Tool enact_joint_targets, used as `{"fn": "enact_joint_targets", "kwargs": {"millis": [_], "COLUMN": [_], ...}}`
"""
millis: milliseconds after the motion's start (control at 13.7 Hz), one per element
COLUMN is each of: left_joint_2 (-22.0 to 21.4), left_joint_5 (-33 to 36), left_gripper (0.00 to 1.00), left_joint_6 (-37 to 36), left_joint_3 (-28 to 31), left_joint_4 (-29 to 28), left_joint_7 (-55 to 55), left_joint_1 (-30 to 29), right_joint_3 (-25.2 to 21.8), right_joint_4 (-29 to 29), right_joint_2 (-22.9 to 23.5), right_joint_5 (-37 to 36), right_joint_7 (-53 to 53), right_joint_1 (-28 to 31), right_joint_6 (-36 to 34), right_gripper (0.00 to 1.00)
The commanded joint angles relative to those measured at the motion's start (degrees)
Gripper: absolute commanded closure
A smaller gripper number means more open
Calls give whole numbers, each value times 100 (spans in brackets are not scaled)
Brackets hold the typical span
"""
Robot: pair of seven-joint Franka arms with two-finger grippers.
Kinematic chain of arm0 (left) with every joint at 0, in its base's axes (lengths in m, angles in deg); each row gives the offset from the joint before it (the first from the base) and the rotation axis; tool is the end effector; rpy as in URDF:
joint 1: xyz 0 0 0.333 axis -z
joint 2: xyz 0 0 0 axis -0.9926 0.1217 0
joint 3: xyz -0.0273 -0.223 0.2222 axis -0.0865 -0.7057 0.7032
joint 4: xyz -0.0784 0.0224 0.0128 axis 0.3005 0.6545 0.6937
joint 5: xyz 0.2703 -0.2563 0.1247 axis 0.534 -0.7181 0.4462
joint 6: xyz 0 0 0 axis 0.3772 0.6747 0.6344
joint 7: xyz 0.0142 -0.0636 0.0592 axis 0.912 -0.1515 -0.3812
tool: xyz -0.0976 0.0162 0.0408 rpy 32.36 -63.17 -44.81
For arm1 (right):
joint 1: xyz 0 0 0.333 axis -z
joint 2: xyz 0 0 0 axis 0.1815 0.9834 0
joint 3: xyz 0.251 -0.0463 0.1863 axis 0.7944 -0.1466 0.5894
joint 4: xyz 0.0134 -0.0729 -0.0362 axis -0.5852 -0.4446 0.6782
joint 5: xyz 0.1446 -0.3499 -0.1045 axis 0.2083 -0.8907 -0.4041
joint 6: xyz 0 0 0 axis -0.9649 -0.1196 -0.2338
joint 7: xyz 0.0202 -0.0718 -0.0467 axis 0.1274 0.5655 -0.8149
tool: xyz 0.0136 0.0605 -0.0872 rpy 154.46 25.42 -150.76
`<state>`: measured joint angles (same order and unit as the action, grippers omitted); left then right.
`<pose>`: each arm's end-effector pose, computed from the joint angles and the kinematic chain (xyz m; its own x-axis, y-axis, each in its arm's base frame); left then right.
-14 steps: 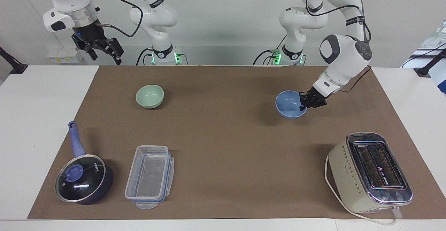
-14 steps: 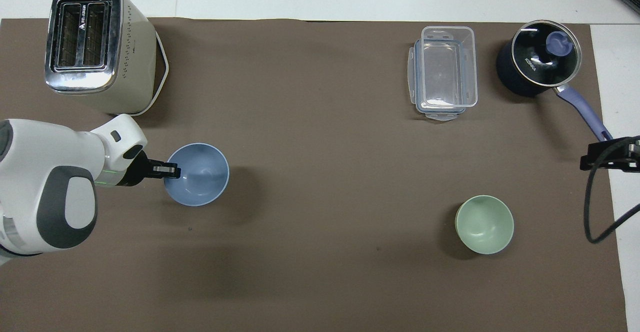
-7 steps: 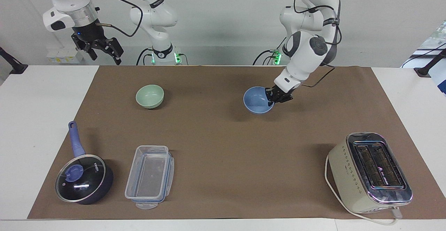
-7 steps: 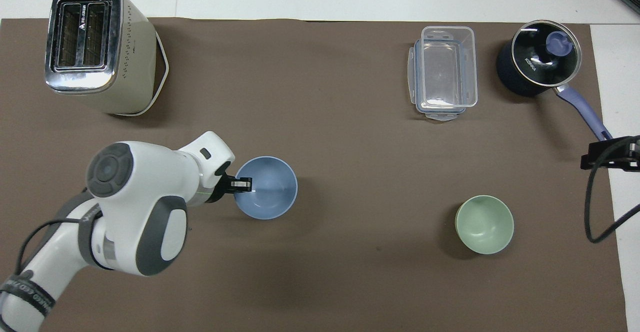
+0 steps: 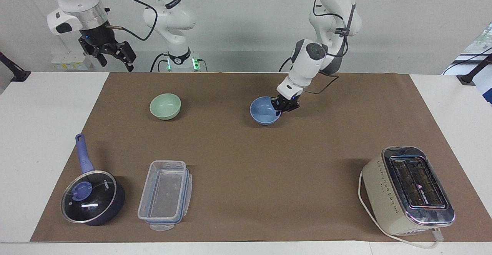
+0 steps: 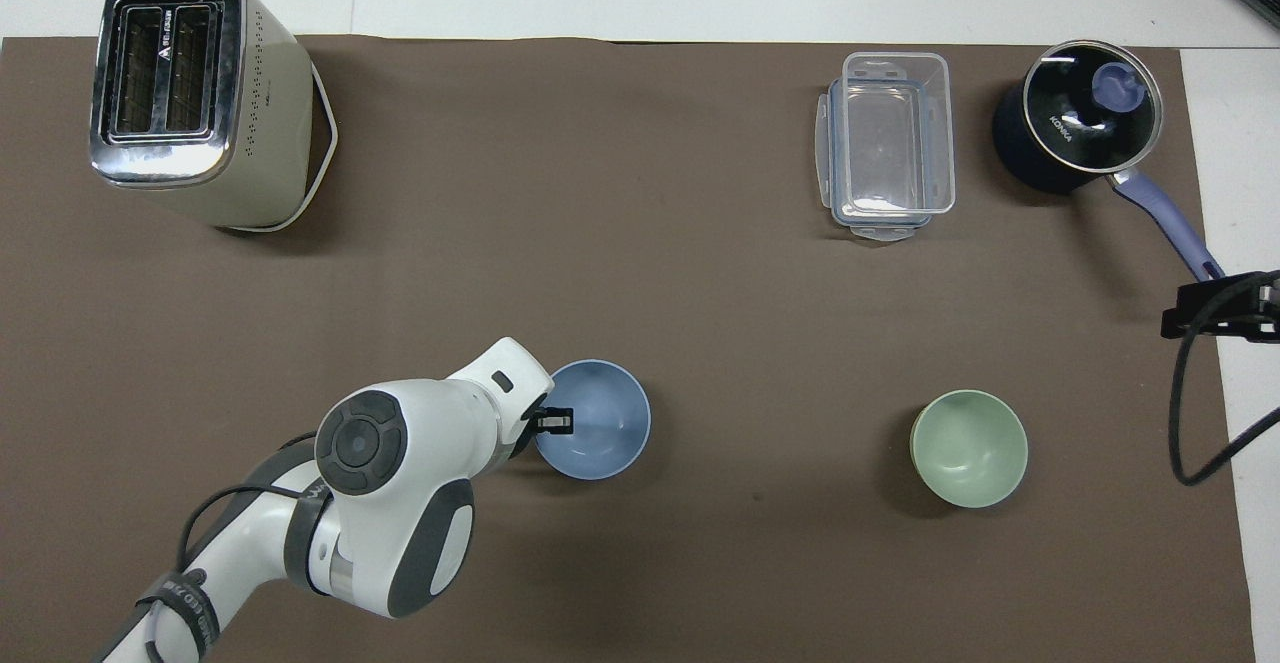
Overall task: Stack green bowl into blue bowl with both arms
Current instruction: 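Withdraw the left gripper while the right gripper reaches the green bowl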
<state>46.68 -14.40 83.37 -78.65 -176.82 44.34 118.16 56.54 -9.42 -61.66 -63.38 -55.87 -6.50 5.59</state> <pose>0.4123 -0.2964 0.3194 0.9963 -0.0623 0.0587 -0.0751 -0.9647 0.2523 0.5043 -0.0416 0.6420 0.9672 -0.2532 -0.0192 -0.2529 -0.9674 0.0148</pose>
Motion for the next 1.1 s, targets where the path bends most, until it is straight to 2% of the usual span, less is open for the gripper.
{"fn": "enact_joint_targets", "kwargs": {"millis": [0, 73, 293, 440, 659, 1026], "left_joint_2": [328, 346, 233, 197, 223, 179], "left_joint_5": [-14, -14, -14, 47, 722, 1269], "left_gripper": [63, 1, 0, 0, 0, 0], "left_joint_6": [597, 581, 327, -251, -1069, -2712], "left_joint_3": [93, 93, 163, 172, 172, 181], "left_joint_4": [-131, -87, 27, 421, 1063, 2231], "left_joint_7": [133, 125, 37, 37, 28, -330], "left_joint_1": [282, 265, 54, -279, -815, -1623], "right_joint_3": [11, 11, 19, 19, 19, 11], "right_joint_4": [-57, -57, -57, -57, -57, -57], "right_joint_2": [-66, -66, -66, -66, -66, -66], "right_joint_5": [19, 19, 19, 19, 19, 19], "right_joint_7": [41, 41, 41, 41, 41, 41], "right_joint_1": [18, 18, 18, 0, 0, 9], "right_joint_6": [98, 107, 107, 107, 115, 98], "right_gripper": [0, 0, 0, 0, 0, 0]}}
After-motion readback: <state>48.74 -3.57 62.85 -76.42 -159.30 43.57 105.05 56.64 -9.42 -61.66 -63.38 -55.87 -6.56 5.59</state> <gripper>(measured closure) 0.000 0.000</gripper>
